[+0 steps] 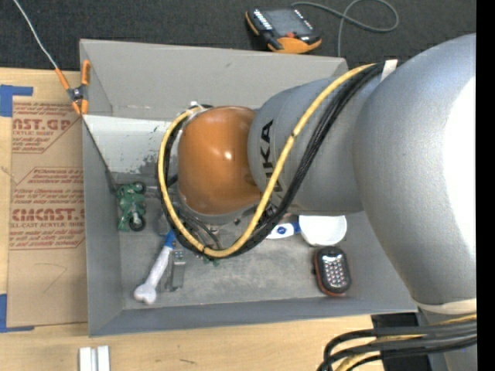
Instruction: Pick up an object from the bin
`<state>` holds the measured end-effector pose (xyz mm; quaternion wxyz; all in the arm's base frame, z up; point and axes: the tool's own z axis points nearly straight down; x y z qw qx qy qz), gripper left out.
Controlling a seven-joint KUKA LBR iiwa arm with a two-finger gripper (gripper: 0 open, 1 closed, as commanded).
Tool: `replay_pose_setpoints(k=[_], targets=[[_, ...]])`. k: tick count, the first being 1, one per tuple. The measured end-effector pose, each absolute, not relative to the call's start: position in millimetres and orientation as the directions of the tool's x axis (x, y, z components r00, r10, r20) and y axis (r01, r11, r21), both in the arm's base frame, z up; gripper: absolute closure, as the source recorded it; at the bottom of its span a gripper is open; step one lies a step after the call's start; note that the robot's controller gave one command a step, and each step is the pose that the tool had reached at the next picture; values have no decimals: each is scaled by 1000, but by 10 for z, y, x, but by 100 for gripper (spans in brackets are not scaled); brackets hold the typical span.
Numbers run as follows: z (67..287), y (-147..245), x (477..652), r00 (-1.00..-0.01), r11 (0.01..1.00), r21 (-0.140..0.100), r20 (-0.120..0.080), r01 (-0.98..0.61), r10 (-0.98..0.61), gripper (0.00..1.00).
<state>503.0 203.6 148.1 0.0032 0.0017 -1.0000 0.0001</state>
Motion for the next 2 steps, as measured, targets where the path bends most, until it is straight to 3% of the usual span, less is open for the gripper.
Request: replay_pose_setpoints(k=[1,2], targets=[[1527,2023,5049,-1000,1000,1,0,0,0,100],[1526,2023,5049,-1000,1000,1,0,0,0,0]])
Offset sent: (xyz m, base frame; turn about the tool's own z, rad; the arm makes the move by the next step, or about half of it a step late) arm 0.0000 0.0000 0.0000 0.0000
